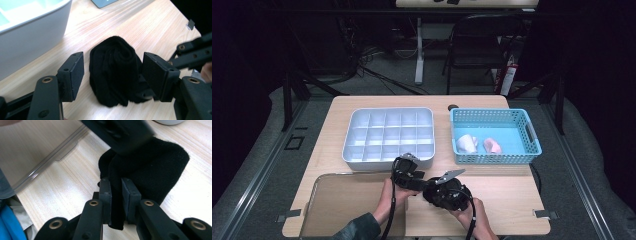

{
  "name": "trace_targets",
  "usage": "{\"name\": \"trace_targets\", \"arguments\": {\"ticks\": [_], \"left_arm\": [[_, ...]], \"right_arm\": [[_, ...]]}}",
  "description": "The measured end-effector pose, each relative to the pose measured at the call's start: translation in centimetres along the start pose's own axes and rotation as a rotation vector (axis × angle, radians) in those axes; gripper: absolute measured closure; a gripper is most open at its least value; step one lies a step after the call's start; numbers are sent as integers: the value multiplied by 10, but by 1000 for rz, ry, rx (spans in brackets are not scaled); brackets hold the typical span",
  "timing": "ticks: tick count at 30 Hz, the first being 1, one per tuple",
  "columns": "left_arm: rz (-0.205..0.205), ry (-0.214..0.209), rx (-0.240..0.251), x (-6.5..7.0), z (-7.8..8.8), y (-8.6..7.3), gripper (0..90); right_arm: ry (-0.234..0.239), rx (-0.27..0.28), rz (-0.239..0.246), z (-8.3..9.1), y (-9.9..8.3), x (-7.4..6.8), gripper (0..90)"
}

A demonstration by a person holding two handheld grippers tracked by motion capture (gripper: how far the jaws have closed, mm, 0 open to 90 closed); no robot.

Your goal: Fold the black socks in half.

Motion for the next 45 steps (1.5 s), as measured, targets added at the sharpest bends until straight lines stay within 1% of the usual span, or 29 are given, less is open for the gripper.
{"name": "trace_targets", "arguments": {"ticks": [1,2,3,4,7,10,12,14,15,16,17,18,21,22,23,24,25,26,27,28,29,31,33,37,41,42,43,44,45], "left_arm": [[2,1,-9,-2,-3,0,348],[12,1,-14,-3,-5,0,350],[27,12,-29,-7,-11,-1,353],[38,17,-38,-10,-13,-1,356],[45,18,-45,-13,-15,-2,359],[42,22,-48,-14,-17,-4,381],[26,35,-48,-13,-18,-4,435],[12,45,-53,-14,-18,-5,446],[12,49,-54,-15,-19,-6,446],[16,50,-53,-15,-19,-6,446],[19,43,-55,-15,-19,-6,444],[31,41,-55,-16,-19,-7,444],[42,33,-58,-16,-20,-7,438],[44,30,-61,-16,-20,-7,433],[48,21,-75,-17,-20,-8,427],[60,13,-80,-18,-21,-9,423],[71,7,-84,-19,-22,-9,414],[80,8,-88,-20,-23,-9,402],[98,-2,-91,-21,-23,-10,389],[102,-7,-90,-21,-23,-10,386],[105,-6,-90,-20,-23,-10,388],[95,-6,-98,-21,-23,-10,393],[97,-8,-101,-19,-24,-11,408],[93,-7,-105,-19,-23,-11,423],[89,-18,-103,-19,-23,-10,465],[90,-24,-103,-19,-23,-11,476],[92,-32,-109,-19,-23,-11,489],[91,-42,-111,-19,-23,-11,513],[95,-40,-104,-19,-23,-12,527]], "right_arm": [[-17,1,3,-1,1,0,801],[-23,-8,13,-1,1,-1,802],[-45,-7,32,-4,4,-2,802],[-42,-11,25,-4,4,-3,803],[-42,-11,23,-4,4,-3,803],[-38,2,3,-4,3,-4,795],[-64,10,9,-3,3,-4,743],[-79,-6,19,0,4,-6,636],[-82,-12,15,2,4,-5,616],[-79,2,4,4,4,-4,604],[-76,-8,-3,7,2,-3,595],[-91,-15,-5,8,-1,0,596],[-87,-26,-14,6,-8,2,662],[-91,-32,-13,6,-8,1,679],[-97,-31,-7,4,-7,0,692],[-93,-40,0,4,-7,0,705],[-88,-34,-10,3,-7,-1,718],[-85,-29,-6,1,-7,-1,728],[-93,-16,-7,0,-6,-2,734],[-93,-33,-4,0,-7,-3,744],[-98,-21,0,-2,-6,-3,749],[-96,-20,-16,-2,-6,-5,760],[-105,-12,-12,-4,-6,-5,764],[-105,-3,-21,-6,-5,-6,773],[-135,-9,0,-9,-3,-6,776],[-144,0,-2,-10,-2,-7,776],[-146,-8,8,-10,-2,-7,776],[-142,-3,7,-11,-2,-8,776],[-139,-1,7,-11,-2,-6,776]]}}
Point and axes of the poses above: each handheld gripper's, and its own axes: z roughly backward along the jaws, y roughly out of its top, x roughly to its right, the point moved 6 cm from there along -z, roughly forward along the jaws, and after that the axes turned 12 degrees about z, right-handed, at the moved point
